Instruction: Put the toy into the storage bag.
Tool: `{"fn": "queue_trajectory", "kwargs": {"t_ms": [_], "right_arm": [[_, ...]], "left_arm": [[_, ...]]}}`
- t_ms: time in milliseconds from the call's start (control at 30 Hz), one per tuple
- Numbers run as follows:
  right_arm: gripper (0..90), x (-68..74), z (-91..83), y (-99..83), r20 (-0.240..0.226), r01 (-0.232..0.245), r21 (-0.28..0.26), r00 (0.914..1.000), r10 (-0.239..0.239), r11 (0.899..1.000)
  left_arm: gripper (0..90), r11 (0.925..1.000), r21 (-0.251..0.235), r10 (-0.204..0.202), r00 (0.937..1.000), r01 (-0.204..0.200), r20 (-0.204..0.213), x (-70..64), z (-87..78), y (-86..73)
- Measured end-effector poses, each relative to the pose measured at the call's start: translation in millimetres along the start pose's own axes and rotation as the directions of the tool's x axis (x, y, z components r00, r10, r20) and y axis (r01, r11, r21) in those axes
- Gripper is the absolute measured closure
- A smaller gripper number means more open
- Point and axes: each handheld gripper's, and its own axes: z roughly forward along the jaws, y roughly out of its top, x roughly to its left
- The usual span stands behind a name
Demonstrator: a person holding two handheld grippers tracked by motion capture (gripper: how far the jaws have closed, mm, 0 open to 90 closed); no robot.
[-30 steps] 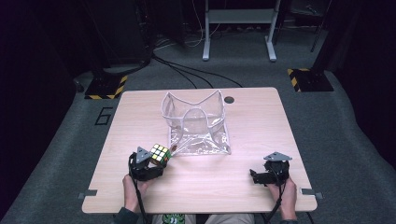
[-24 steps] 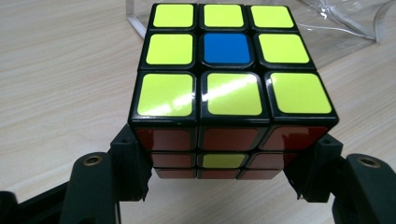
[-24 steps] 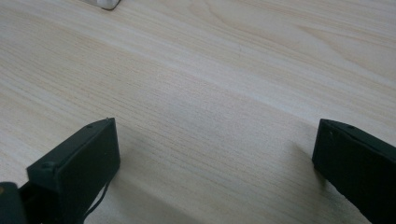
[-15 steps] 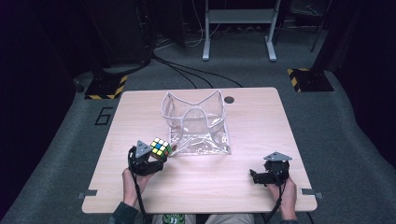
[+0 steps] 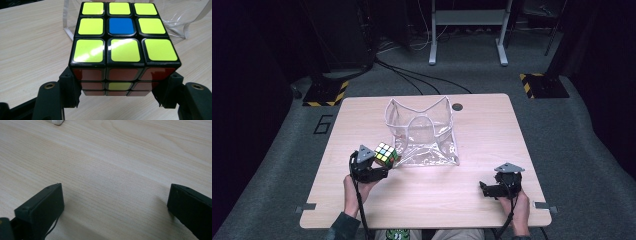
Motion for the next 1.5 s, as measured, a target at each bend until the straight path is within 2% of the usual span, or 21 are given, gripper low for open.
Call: {"fn": "queue_trajectory", "kwargs": {"t_ms": [400,1133,1500], "right_arm": [[0.1,0.1,0.0,0.0,0.0,-0.001,0.0,1.0,0.001,1.0],[0.1,0.0,0.0,0.0,0.0,-0.001,0.0,1.0,0.001,1.0],[0.1,0.0,0.0,0.0,0.0,-0.001,0.0,1.0,0.001,1.0]], "left_arm": [[34.2,0.999,-0.014,0.042,0.9991,-0.042,0.007,-2.7,-2.8,19.1],[34.2,0.9952,-0.029,0.093,0.9955,-0.093,0.016,-8.4,-5.9,45.3],[34.2,0.9923,-0.054,0.112,0.9936,-0.112,0.014,-8.4,-12.4,61.9]]}}
